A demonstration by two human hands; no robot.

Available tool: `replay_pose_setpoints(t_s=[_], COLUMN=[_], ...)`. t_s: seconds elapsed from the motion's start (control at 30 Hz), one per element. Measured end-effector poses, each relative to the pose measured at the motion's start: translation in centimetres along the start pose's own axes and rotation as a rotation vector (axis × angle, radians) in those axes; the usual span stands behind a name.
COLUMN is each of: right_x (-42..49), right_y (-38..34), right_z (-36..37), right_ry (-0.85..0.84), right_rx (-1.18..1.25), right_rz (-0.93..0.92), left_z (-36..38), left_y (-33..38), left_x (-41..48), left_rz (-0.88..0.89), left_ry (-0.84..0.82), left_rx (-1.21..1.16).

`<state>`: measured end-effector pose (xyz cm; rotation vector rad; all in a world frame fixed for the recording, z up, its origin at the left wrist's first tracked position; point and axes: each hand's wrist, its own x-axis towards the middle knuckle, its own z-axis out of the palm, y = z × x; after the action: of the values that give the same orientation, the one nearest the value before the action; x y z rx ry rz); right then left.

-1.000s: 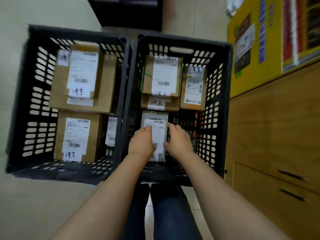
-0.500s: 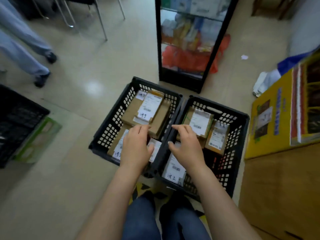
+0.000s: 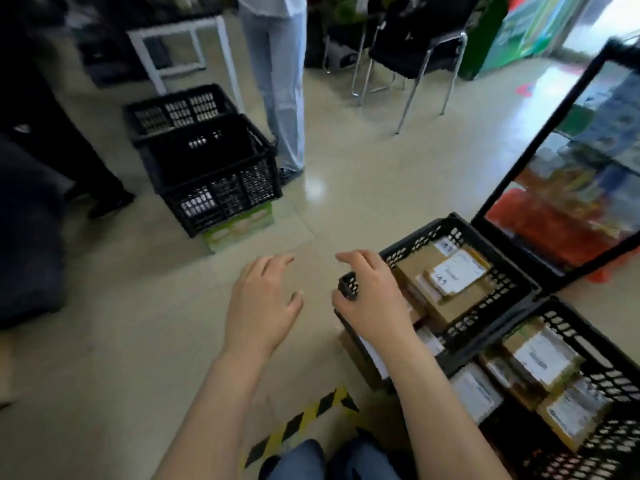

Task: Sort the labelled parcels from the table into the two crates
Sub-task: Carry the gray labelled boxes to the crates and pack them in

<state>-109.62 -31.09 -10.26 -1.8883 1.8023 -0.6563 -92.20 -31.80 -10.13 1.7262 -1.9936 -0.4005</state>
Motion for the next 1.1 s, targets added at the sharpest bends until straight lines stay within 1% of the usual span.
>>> replay_pose_setpoints(t_s=[0.17,0.37,0.53,0.7,0.9,1.1], right_x=[1.5,1.7,1.2,0.8,3.1,7.1], right_y=[-10.9,-22.5,-30.7,-37.5,-45.2,-52.8], right_z=[6.2,13.3,18.7,23.4,28.7,33.3], right_ry=[-0.114,-0.260,-0.363,-0.485,-0.596,-0.656], right_rx=[0.025,0.035,0.042,0.094,0.108,0.114], right_rz=[-0.199,-0.448,-0.668,-0.839,-1.024,-1.176], left_z=[-8.2,-16.1,-21.4,-25.2,-29.0,-32.9], left_y=[-8.7,-16.7,-21.5,-25.3,-29.9,-35.3], left_x=[-3.3,-9.5,-14.8,-18.4,-18.5,-16.5], left_rz=[-0.170,-0.384,-0.585,-0.777,-0.947,-1.071], left_ry=[0.133,0.318,0.440,0.558,0.679,0.809], left_rx=[0.020,0.082,0.139,0.154,0.199,0.269])
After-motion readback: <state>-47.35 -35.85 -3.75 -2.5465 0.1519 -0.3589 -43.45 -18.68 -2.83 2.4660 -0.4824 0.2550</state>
